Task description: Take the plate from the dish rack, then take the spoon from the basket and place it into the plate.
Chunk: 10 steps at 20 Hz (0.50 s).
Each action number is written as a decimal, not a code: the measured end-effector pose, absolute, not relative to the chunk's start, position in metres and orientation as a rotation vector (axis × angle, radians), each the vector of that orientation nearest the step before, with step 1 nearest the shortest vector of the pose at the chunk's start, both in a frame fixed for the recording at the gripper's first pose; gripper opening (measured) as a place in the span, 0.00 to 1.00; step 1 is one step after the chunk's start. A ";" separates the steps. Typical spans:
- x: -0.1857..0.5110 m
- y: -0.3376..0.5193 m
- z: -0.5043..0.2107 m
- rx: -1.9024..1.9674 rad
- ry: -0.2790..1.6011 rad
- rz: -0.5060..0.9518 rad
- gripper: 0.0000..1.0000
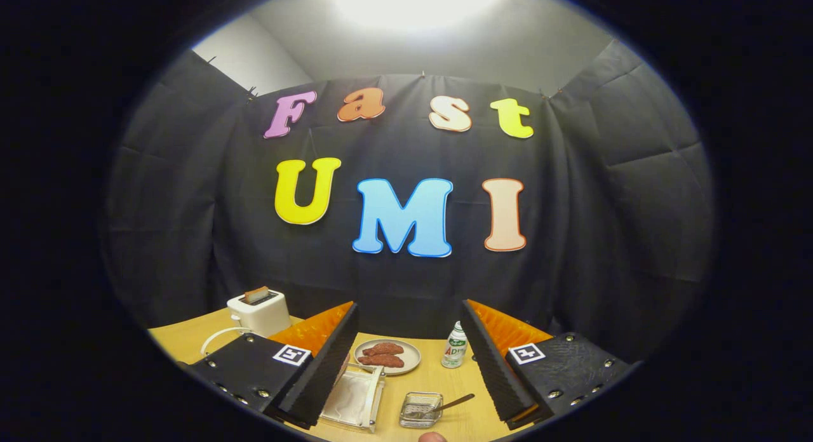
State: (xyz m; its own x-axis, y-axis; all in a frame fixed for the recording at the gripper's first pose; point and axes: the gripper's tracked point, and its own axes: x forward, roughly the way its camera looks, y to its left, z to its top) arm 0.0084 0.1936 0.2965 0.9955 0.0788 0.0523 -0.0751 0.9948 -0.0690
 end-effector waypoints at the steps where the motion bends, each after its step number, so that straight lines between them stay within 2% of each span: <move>1: 0.012 0.204 0.296 -0.055 -0.038 0.093 0.98; 10: 0.055 0.262 0.236 -0.008 0.372 0.141 0.98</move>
State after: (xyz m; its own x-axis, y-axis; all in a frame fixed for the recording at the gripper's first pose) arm 0.0547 0.2619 0.2362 0.9218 0.1355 -0.3631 -0.1385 0.9902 0.0178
